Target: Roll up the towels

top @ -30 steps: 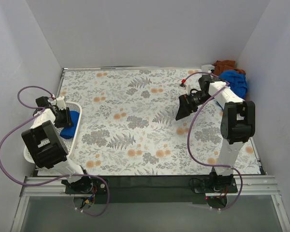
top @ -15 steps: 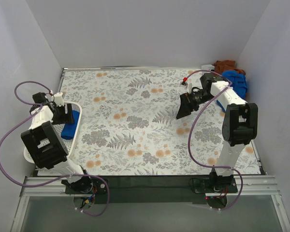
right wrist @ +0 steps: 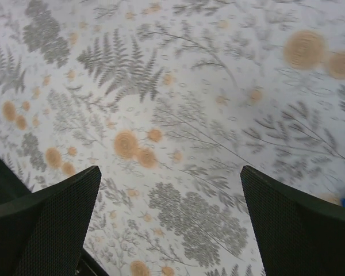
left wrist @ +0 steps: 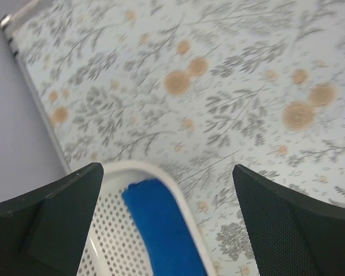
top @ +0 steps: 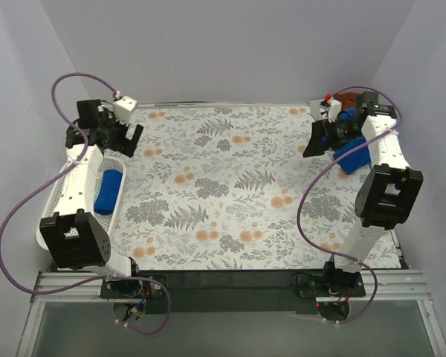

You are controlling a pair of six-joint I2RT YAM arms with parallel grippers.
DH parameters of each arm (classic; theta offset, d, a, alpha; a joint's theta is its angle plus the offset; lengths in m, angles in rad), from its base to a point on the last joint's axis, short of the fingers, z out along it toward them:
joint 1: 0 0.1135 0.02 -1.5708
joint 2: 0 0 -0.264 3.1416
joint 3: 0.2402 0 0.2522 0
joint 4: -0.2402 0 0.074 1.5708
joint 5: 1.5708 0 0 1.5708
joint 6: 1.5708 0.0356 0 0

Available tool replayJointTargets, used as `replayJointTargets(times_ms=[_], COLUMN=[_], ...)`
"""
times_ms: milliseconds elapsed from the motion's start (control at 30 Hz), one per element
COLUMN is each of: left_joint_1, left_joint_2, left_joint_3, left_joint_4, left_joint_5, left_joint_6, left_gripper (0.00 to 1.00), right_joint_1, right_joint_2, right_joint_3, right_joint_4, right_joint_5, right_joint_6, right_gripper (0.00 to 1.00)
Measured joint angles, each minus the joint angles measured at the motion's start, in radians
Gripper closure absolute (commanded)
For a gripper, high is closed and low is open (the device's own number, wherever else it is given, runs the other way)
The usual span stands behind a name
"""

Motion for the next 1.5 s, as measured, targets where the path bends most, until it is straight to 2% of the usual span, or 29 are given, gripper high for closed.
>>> replayJointTargets(times_ms=[67, 100, 167, 300, 367, 500, 667, 900, 967, 1067, 1100, 1167, 1200, 1367, 1500], left_joint_1=[-0.106, -0.155, -0.23, -0.323, -0.346, -0.371, -0.379, -0.38, -0.38, -0.38, -0.38, -0.38, -0.38, -0.38, -0.38], left_joint_2=[-0.001, 0.001, 0.008, 0.045, 0.07, 0.111, 0.117, 0.107, 0.105, 0.098, 0.097, 0.096, 0.096, 0.092, 0.087], left_joint_3=[0.01, 0.01, 0.009, 0.009, 0.01, 0.01, 0.009, -0.069, -0.084, -0.097, -0.098, -0.098, -0.098, -0.099, -0.099], left_joint_4=[0.003, 0.002, -0.002, -0.003, -0.003, -0.003, 0.006, 0.036, 0.036, 0.037, 0.036, 0.037, 0.036, 0.036, 0.035], left_joint_5=[-0.014, -0.021, -0.025, -0.032, -0.039, -0.047, -0.052, -0.077, -0.083, -0.093, -0.097, -0.102, -0.104, -0.109, -0.11], left_joint_6=[0.01, 0.013, 0.013, -0.004, -0.016, -0.04, -0.06, -0.066, -0.066, -0.066, -0.065, -0.064, -0.063, -0.063, -0.063], left_gripper=[0.09, 0.09, 0.09, 0.09, 0.09, 0.09, 0.08, 0.08, 0.08, 0.08, 0.07, 0.07, 0.08, 0.07, 0.06], right_joint_1=[-0.055, -0.082, -0.121, -0.159, -0.155, -0.148, -0.143, -0.143, -0.143, -0.143, -0.143, -0.143, -0.143, -0.143, -0.143], right_joint_2=[-0.001, 0.0, 0.004, 0.061, 0.108, 0.196, 0.28, 0.293, 0.306, 0.334, 0.341, 0.354, 0.359, 0.355, 0.279], right_joint_3=[0.025, 0.035, 0.057, 0.175, 0.241, 0.307, 0.294, 0.229, 0.245, 0.267, 0.27, 0.274, 0.276, 0.277, 0.255], right_joint_4=[0.024, 0.039, 0.063, 0.095, 0.119, 0.145, 0.171, 0.288, 0.313, 0.354, 0.365, 0.382, 0.385, 0.395, 0.394], right_joint_5=[0.069, 0.113, 0.198, 0.377, 0.438, 0.53, 0.641, 0.752, 0.776, 0.8, 0.805, 0.813, 0.817, 0.806, 0.782], right_joint_6=[0.02, 0.031, 0.047, 0.067, 0.074, 0.092, 0.137, 0.219, 0.237, 0.259, 0.267, 0.273, 0.276, 0.283, 0.284], right_gripper=[0.09, 0.15, 0.19, 0.31, 0.32, 0.36, 0.33, 0.42, 0.47, 0.61, 0.72, 0.83, 0.98, 0.99, 0.99])
